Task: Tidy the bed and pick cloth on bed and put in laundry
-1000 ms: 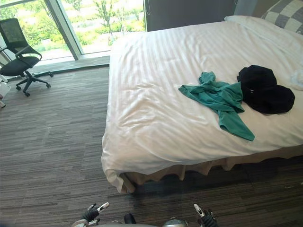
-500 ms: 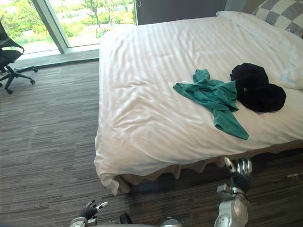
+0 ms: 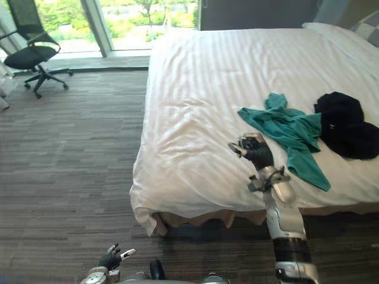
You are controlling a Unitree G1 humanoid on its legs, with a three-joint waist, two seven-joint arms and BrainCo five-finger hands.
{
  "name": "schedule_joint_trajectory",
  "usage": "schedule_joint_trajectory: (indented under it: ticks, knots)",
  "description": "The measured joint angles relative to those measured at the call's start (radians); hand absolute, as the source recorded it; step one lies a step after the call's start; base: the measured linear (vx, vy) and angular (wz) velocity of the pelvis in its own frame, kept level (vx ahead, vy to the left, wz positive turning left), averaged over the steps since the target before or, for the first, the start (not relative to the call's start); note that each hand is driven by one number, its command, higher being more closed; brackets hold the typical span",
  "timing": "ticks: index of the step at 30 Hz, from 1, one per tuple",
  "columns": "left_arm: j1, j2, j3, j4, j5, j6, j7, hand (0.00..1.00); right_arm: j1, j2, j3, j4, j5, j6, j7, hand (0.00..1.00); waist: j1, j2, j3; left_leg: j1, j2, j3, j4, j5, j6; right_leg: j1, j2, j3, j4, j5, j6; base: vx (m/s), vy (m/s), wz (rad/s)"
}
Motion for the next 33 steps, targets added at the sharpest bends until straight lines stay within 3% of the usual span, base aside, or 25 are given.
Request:
schedule_joint_trajectory:
  ticks: [3,4,6,8,13,15,17,19,26,31,33]
  knots:
    - [-0.032,0.037,-0.038,-0.002,0.081,0.003,-0.018,0.0,-0.157,0.0,0.084,0.059,0.007,0.021,0.037,1.0,0.032,-0.012,0.028,-0.051,0.002,-0.025,0.006,0.02,0.012,-0.038,0.005,-0.002,0.02,0.013,-0.019,0.05,0.021,0.32]
    - [-0.039,0.043,-0.04,-0.003,0.089,0.003,-0.019,0.0,-0.192,0.0,0.103,0.073,0.008,0.027,0.043,1.0,0.035,-0.013,0.039,-0.057,0.005,-0.031,0.007,0.022,0.014,-0.043,0.009,-0.001,0.024,0.019,-0.027,0.02,0.031,0.34]
    - [-0.074,0.058,-0.061,-0.007,0.098,0.012,-0.02,0.0,-0.31,0.0,0.159,0.112,0.009,0.044,0.066,1.0,0.07,-0.023,0.083,-0.078,0.013,-0.043,0.007,0.026,0.017,-0.066,0.016,-0.001,0.04,0.035,-0.034,-0.01,0.041,0.21]
    - [-0.105,0.067,-0.08,-0.01,0.097,0.017,-0.021,0.0,-0.382,-0.001,0.192,0.128,0.012,0.048,0.075,1.0,0.079,-0.026,0.11,-0.114,0.016,-0.057,0.024,0.027,0.02,-0.091,0.016,-0.001,0.055,0.044,-0.037,-0.03,0.05,0.34]
    - [-0.222,0.083,-0.079,-0.044,-0.007,0.02,-0.013,0.0,-0.581,0.016,0.322,0.183,0.045,0.081,0.073,1.0,0.133,-0.025,0.225,-0.229,0.032,-0.097,0.132,0.002,0.033,-0.151,0.02,-0.003,0.095,0.06,-0.042,-0.03,0.047,0.3]
    - [-0.238,0.092,-0.079,-0.047,-0.076,0.026,-0.026,0.0,-0.613,0.04,0.347,0.196,0.055,0.106,0.071,1.0,0.136,-0.023,0.245,-0.254,0.033,-0.116,0.154,0.0,0.032,-0.157,0.022,-0.008,0.1,0.06,-0.042,-0.01,0.025,0.32]
    - [-0.244,0.097,-0.079,-0.044,-0.146,0.061,-0.059,0.0,-0.628,0.068,0.371,0.202,0.055,0.133,0.06,1.0,0.144,-0.018,0.253,-0.281,0.037,-0.134,0.172,-0.005,0.029,-0.175,0.023,-0.025,0.117,0.06,-0.042,-0.01,0.009,0.23]
    - [-0.257,0.09,-0.08,-0.023,-0.159,0.088,-0.087,0.0,-0.635,0.092,0.4,0.219,0.056,0.161,0.039,1.0,0.158,-0.01,0.258,-0.315,0.042,-0.138,0.189,-0.006,0.028,-0.202,0.025,-0.033,0.129,0.058,-0.045,-0.01,-0.001,0.11]
    - [-0.345,0.049,-0.117,0.058,-0.159,0.088,-0.097,0.0,-0.638,0.166,0.469,0.386,0.047,0.219,-0.035,1.0,0.167,0.043,0.288,-0.409,0.031,-0.14,0.206,0.007,0.031,-0.32,-0.007,-0.057,0.214,0.007,-0.063,-0.04,-0.007,0.03]
    - [-0.44,-0.001,-0.148,0.091,-0.154,0.057,-0.083,0.0,-0.651,0.173,0.466,0.527,0.004,0.242,-0.089,1.0,0.175,0.094,0.305,-0.497,0.022,-0.143,0.218,0.039,0.037,-0.423,-0.03,-0.061,0.283,-0.05,-0.061,-0.06,-0.046,0.09]
    - [-0.464,-0.03,-0.186,0.095,-0.115,0.033,-0.082,0.0,-0.675,0.156,0.449,0.591,-0.003,0.244,-0.121,1.0,0.177,0.132,0.311,-0.531,0.024,-0.145,0.21,0.062,0.037,-0.472,-0.035,-0.067,0.313,-0.061,-0.058,-0.07,-0.062,0.05]
